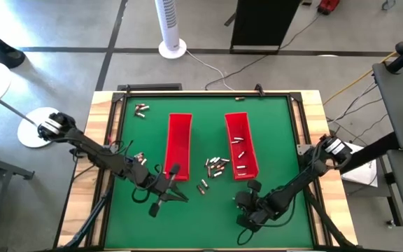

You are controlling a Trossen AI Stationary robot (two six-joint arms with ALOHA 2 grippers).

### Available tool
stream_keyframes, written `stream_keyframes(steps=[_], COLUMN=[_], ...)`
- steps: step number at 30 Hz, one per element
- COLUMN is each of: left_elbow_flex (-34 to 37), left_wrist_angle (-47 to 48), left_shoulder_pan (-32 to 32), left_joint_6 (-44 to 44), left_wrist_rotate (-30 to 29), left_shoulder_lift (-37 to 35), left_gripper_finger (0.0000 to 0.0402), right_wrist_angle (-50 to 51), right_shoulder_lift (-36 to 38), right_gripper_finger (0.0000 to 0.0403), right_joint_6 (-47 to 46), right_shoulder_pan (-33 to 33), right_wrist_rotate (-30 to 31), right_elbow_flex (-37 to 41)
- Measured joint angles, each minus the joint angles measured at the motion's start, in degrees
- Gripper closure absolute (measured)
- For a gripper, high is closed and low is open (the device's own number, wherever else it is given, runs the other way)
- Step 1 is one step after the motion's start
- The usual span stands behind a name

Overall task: Sort batteries
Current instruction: Put the silver battery into the right red bin

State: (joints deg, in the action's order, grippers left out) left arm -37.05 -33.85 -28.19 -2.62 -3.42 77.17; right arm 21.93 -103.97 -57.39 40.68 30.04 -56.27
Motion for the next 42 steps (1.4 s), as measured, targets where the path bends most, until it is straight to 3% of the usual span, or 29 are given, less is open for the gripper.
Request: stream_keyframes(steps=[3,7,14,28,42], left_elbow_flex=[-2.99,-5.25,-2.25,10.28,20.01], left_wrist_angle=[5.43,11.76,6.41,-21.22,-20.96], left_shoulder_pan=[-0.78,-2.04,-2.76,-2.79,-2.84], left_joint_6=[-0.12,0.89,5.67,3.5,-0.39], left_wrist_rotate=[0.0,-1.92,-1.65,-4.56,-5.16], left_shoulder_lift=[-0.07,0.97,1.21,-7.35,-15.43], left_gripper_finger=[0.0402,0.0402,0.0402,0.0402,0.0402], right_wrist_angle=[-2.1,-5.8,-16.99,-18.23,-18.0], right_shoulder_lift=[-0.09,-0.06,-0.02,-0.09,-0.15], right_gripper_finger=[0.0375,0.0346,0.0311,0.0378,0.0377], right_joint_6=[-0.06,-1.41,-3.97,3.29,3.49], right_shoulder_pan=[0.95,0.98,1.07,2.22,2.19], right_wrist_rotate=[4.81,6.03,8.0,9.43,9.12], right_elbow_flex=[2.21,5.61,11.92,12.92,12.81])
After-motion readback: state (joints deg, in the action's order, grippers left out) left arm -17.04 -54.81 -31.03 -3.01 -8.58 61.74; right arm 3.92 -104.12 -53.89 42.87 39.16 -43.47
